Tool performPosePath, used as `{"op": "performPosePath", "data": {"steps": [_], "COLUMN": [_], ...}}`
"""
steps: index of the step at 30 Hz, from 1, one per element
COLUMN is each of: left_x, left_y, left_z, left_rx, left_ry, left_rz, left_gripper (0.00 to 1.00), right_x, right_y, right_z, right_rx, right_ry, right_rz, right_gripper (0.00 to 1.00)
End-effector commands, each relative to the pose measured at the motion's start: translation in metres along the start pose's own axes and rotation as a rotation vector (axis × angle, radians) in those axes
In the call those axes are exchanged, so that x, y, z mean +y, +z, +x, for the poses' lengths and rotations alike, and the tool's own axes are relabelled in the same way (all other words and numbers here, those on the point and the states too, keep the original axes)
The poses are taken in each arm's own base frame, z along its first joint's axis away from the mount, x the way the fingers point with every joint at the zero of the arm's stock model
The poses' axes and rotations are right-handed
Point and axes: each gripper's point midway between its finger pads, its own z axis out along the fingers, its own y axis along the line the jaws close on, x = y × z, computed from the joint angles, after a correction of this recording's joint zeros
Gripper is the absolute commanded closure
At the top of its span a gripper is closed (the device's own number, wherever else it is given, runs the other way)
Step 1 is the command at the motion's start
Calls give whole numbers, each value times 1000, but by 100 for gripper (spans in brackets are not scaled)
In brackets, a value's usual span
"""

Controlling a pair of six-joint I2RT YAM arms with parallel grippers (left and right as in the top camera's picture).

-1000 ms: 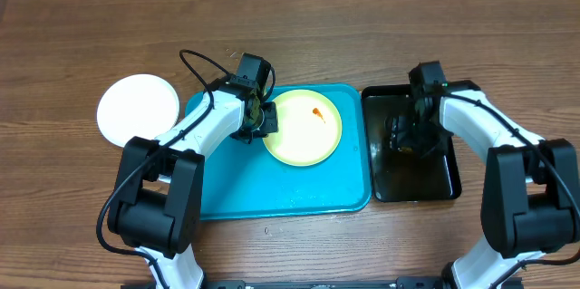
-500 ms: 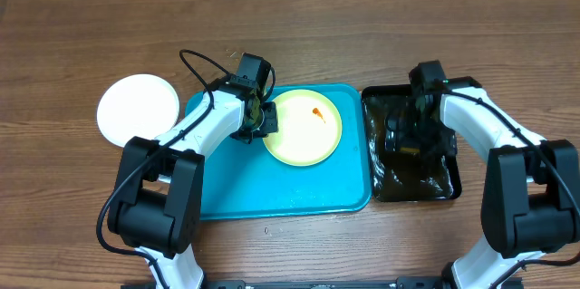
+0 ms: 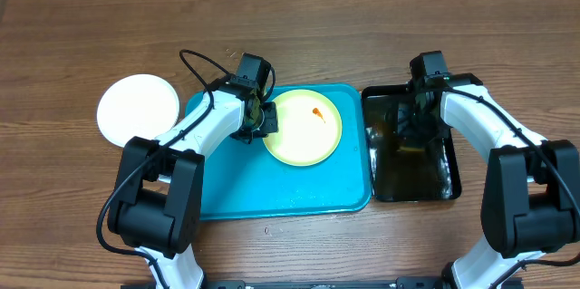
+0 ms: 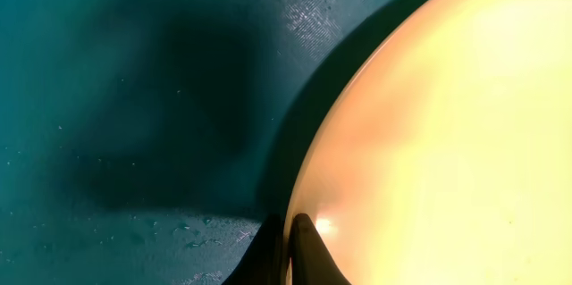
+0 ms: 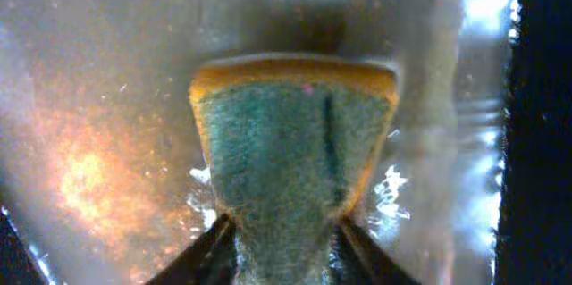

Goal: Clean dirty plates on tray and stack at the side
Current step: 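Lift the sponge within the water tray with the right gripper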

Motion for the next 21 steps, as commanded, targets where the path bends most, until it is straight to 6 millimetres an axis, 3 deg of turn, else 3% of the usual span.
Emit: {"op": "performPosePath", "data": {"steps": [1, 4, 5, 6, 7, 8, 13, 15, 17, 20, 21], "left_x": [3, 3, 3, 3, 3, 3, 3, 3, 3, 3, 3], "left_y": [-3, -3, -3, -3, -3, -3, -3, -3, -3, -3, -3], "left_z": [0, 0, 0, 0, 0, 0, 0, 0, 0, 0, 0], "left_rx": [-14, -14, -14, -14, -14, -14, -14, -14, -14, -14, -14], "left_ry": [-4, -4, -4, -4, -4, -4, -4, -4, -4, -4, -4], "left_rz": [-18, -18, -18, -17, -17, -17, -17, -17, -17, -17, -17], "left_gripper": [96, 96, 96, 96, 96, 96, 96, 96, 96, 96, 96], "right_x": [-2, -2, -2, -3, -5, -7, -11, -10, -10, -10, -10], "right_y": [5, 6, 6, 6, 5, 5, 3, 3, 3, 3, 3], "right_z": [1, 2, 1, -2, -5, -7, -26, -30, -33, -33, -33], "right_rx": [-6, -10, -14, -23, -35, -47, -128, -143, -153, -156, -156], "right_ry": [1, -3, -11, -17, -16, -16, -10, -9, -8, -9, -9], "right_rz": [4, 3, 3, 8, 20, 33, 69, 65, 62, 62, 62], "right_gripper": [81, 78, 57, 25, 17, 16, 16, 24, 39, 69, 72]}}
